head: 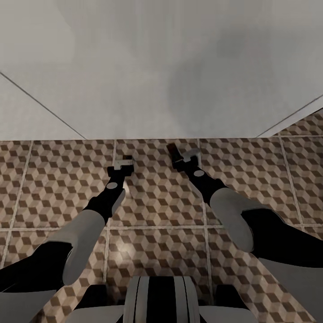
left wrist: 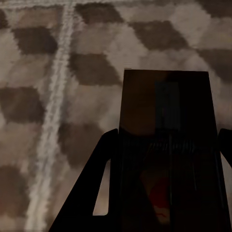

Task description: Take the four mousetraps from the cabinet in the bathroom and place them on the bathroom floor. Make sure all four end up on the same floor surface, and ensure that at least two of them are either under or directly next to the same bathroom sink.

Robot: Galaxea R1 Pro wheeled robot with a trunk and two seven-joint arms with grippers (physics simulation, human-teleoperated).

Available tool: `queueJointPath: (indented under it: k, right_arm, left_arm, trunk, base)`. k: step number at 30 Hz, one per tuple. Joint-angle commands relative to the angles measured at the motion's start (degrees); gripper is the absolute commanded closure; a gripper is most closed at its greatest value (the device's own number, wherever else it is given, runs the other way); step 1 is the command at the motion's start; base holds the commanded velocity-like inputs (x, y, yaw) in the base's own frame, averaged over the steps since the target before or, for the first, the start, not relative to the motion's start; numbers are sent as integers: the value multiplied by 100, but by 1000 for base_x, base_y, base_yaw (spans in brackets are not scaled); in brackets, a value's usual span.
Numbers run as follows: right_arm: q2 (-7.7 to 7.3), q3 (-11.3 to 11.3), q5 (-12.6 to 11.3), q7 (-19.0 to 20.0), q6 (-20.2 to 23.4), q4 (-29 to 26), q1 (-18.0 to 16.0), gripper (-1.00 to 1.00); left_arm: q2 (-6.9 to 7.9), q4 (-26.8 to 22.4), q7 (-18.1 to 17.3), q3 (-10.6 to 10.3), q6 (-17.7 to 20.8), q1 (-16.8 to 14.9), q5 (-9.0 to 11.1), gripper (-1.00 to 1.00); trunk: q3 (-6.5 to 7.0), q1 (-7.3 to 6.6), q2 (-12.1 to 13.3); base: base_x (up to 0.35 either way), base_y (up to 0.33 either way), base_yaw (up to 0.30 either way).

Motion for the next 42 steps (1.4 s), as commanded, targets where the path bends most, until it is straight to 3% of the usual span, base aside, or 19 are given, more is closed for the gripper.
queueJointPath:
  k: [1, 42]
  right_arm:
    - [0, 33, 4, -17, -14, 37, -2, 100]
    - [0, 33, 7, -17, -263, 212, -2, 100]
  left_arm:
    - [2, 18, 66, -24, -7, -3, -50, 100]
    - [2, 156, 66, -24, -7, -3, -50, 100]
  trunk:
    - [-2, -1, -1]
    - [-2, -1, -1]
  base:
    - [6, 0, 0]
    - [10, 0, 0]
